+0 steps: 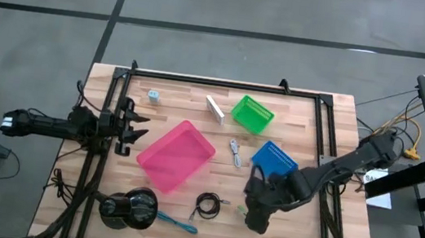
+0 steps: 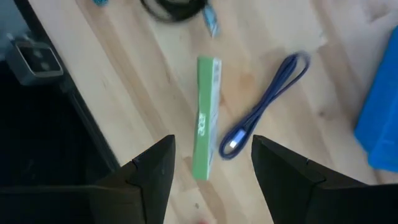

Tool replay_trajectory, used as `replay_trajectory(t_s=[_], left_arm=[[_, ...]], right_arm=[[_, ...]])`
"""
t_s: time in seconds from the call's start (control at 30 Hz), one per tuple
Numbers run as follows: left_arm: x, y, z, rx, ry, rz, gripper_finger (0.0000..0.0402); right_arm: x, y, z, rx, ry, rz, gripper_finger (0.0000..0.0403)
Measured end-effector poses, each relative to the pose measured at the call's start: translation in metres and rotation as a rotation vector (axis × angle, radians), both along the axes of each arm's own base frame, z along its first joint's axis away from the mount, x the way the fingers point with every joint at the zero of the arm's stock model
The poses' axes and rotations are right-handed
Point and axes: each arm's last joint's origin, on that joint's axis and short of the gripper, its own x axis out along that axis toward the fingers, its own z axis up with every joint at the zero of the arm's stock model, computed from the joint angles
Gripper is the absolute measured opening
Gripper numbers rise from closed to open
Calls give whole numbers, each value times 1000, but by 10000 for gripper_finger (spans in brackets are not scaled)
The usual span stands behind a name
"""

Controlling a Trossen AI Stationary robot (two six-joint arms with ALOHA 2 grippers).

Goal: Pick and place items into bin
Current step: Put the bottom green USB card reader box into the green bin

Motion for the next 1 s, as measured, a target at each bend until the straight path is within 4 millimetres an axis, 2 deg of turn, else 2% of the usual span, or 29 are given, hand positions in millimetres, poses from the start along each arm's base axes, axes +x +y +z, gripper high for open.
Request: replay_trajectory(t_s=[0.3, 1.0], left_arm=[[0, 0, 2, 38, -9, 22, 145], [0, 0, 1, 38, -3, 21, 145]], right_arm=[[10, 7, -20, 2, 80, 9, 197], [7, 9, -20, -42, 69, 59, 189]])
